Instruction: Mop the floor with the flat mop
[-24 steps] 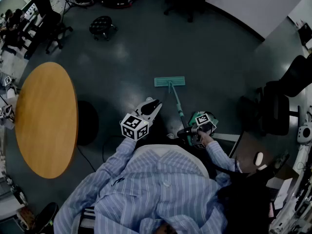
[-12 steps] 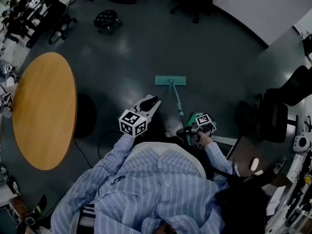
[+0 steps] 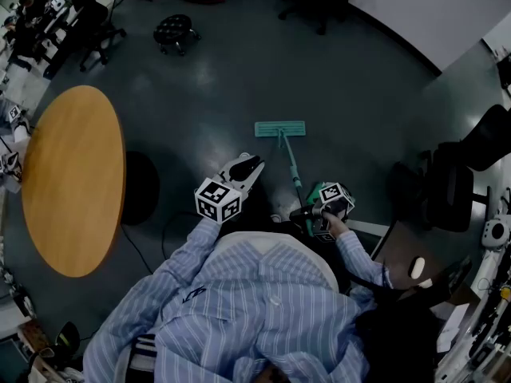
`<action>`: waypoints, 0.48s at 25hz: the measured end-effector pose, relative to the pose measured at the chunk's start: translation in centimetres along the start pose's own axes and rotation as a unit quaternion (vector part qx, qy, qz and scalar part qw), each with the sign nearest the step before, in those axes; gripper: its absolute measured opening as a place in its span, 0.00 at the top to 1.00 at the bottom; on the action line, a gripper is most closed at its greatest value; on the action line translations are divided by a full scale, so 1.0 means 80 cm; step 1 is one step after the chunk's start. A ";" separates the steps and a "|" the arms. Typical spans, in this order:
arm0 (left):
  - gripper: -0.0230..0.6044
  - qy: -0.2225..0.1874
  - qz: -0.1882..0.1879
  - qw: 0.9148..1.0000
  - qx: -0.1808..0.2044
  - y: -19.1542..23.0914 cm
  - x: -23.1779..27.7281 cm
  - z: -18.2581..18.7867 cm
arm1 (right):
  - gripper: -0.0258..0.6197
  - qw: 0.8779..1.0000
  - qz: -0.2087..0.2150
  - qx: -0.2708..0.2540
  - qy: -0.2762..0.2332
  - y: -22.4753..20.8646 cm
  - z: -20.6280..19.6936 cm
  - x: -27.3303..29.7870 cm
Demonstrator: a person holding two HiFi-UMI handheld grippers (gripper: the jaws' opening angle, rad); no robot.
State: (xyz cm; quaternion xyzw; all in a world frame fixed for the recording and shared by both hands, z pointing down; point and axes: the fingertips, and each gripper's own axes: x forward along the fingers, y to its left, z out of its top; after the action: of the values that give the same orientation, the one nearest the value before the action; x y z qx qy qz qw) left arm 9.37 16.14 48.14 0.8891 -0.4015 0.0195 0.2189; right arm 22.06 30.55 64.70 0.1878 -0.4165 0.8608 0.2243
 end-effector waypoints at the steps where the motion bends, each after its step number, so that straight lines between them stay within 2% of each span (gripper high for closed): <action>1: 0.86 -0.001 0.001 1.000 0.001 0.000 0.000 0.001 | 0.94 1.000 -0.001 -0.001 0.001 0.000 0.000 0.000; 7: 0.86 -0.007 0.010 1.000 -0.005 0.003 0.005 0.009 | 0.94 1.000 -0.017 -0.012 0.011 -0.007 0.010 -0.011; 12: 0.86 -0.023 0.023 0.999 -0.021 0.036 0.013 0.027 | 0.94 0.999 -0.023 -0.023 0.017 0.008 0.023 -0.017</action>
State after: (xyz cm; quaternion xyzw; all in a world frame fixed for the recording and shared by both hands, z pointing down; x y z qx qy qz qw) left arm 7.72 12.84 47.48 0.8751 -0.4271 -0.0042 0.2275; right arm 23.09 28.42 64.64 0.1773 -0.4277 0.8487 0.2556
